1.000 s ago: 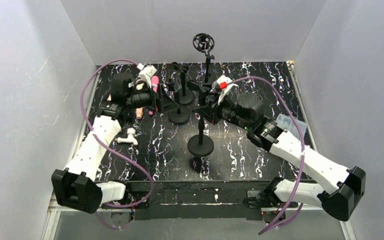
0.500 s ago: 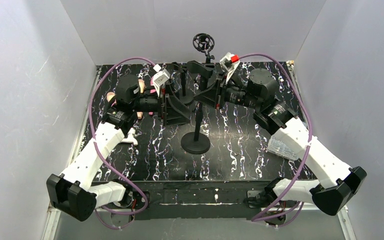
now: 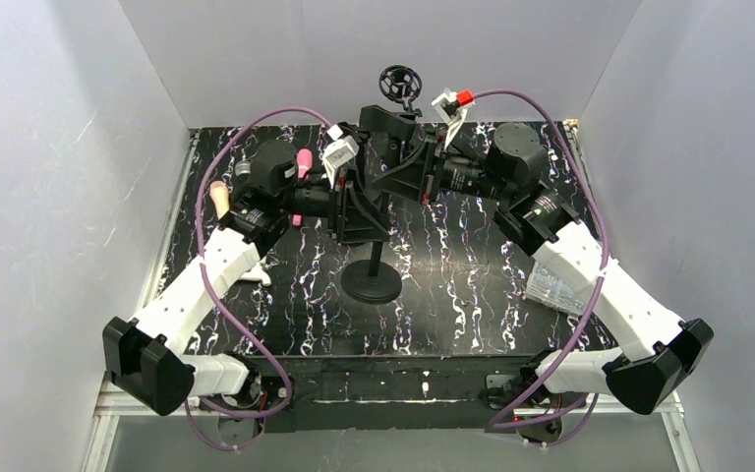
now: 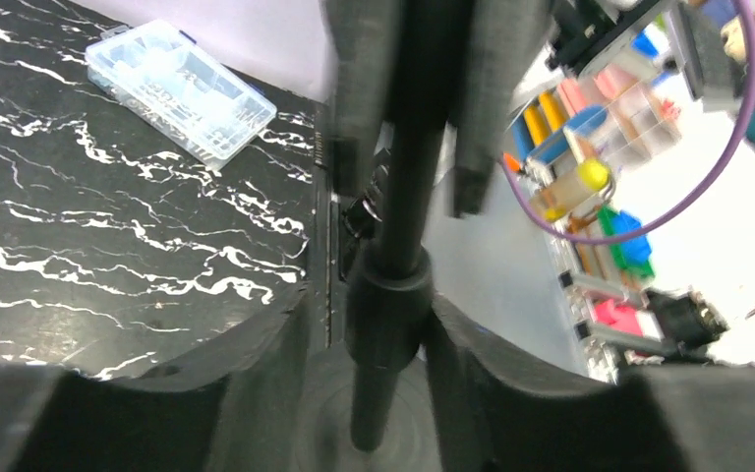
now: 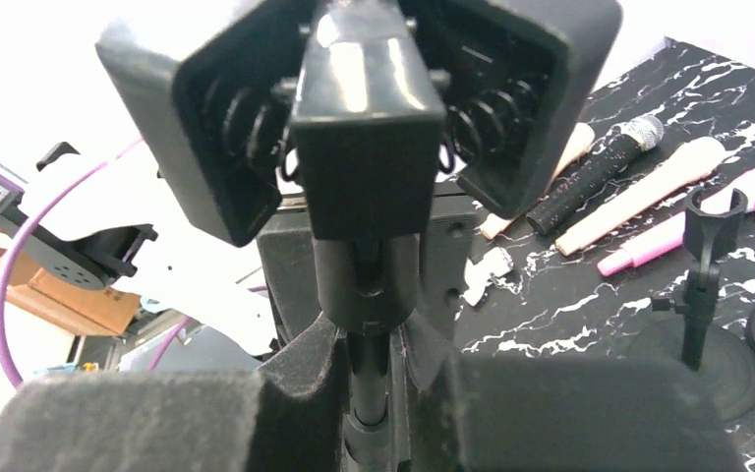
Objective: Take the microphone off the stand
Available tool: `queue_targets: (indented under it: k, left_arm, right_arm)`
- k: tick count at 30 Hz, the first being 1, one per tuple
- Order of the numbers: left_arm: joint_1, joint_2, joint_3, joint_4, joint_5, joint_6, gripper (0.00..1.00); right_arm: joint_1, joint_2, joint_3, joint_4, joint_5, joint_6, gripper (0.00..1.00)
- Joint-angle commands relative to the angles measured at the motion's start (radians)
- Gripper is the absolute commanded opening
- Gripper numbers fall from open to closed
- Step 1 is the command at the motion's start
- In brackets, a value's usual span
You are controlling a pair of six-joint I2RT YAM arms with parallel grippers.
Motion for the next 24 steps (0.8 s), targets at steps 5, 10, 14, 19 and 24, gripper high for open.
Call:
queue_targets:
  k: [5,10,14,19,24]
  left_arm:
    - [-0.024,0.027,0.065,0.010,-0.059,-0.040,0.00]
    - [-0.034,0.038,0.056,-0.009,-0.274,-0.085,0.00]
    - [-0.069,0.037,0.032,-0.020,-0.511,-0.093,0.00]
    - [-0.130,0.011,0.000,-0.067,-0.832,-0.080,0.00]
    - [-0.142,-0.009,-0.030,-0.022,-0.831,-0.062,0.26]
  right_arm:
    - [-0.003,-0.010,0.060,-0.001,0.092,-0.022,0.01]
    - [0.013,-0.008,0.044,-0.108,0.307,-0.074,0.01]
    - [0.082,-0.012,0.008,-0.118,0.480,-0.102,0.01]
    - [0.147,-0.021,-0.007,-0.132,0.697,-0.108,0.01]
    - [0.152,-0.013,0.002,-0.138,0.693,-0.118,0.01]
